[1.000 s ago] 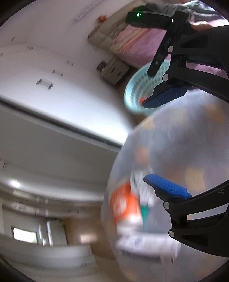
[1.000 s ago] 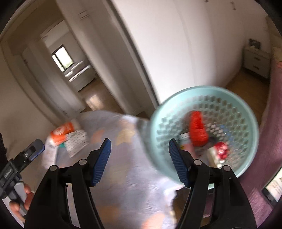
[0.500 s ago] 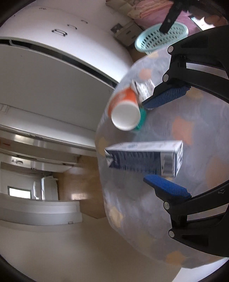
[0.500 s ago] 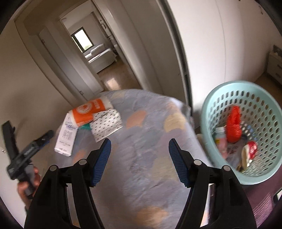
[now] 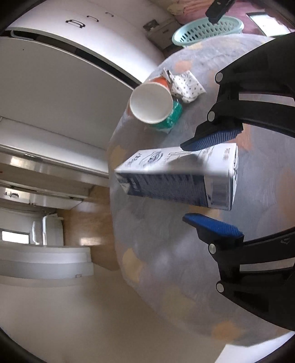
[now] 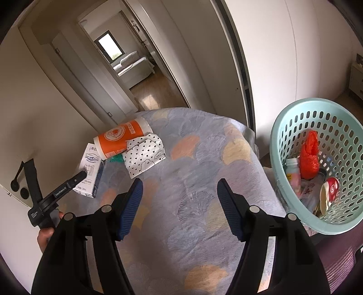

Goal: Collect trash
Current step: 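Grasp the white milk carton with the left tool while the right tool reaches the orange cup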

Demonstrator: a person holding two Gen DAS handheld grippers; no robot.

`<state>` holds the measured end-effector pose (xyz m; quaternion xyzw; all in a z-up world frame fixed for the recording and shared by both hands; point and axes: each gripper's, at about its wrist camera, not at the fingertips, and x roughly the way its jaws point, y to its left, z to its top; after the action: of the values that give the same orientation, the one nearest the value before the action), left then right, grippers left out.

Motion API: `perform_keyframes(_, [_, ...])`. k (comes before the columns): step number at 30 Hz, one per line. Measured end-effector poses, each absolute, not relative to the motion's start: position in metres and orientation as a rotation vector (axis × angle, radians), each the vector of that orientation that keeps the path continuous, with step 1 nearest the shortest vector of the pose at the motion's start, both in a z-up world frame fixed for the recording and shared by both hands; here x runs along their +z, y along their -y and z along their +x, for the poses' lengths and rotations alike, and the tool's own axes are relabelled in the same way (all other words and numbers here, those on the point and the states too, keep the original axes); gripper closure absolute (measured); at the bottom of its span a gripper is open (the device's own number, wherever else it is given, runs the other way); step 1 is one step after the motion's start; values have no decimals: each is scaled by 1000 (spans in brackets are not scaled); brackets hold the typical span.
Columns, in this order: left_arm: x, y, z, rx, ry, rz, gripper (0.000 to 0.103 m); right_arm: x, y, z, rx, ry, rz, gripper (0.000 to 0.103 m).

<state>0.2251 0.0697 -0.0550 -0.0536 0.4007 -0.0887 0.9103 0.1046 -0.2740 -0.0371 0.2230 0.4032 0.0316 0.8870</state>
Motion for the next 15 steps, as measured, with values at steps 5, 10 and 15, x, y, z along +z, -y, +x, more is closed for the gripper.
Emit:
perform_keyframes(5, [-53, -70, 224, -241, -820, -114, 27, -37, 261, 111, 91, -849, 443, 39])
perform_keyframes(10, [-62, -59, 229, -187, -821, -34, 25, -26, 232, 125, 122, -839, 375, 39])
perform_keyframes(15, [-77, -61, 236, -163, -843, -30, 25, -10, 192, 143, 141, -793, 280, 31])
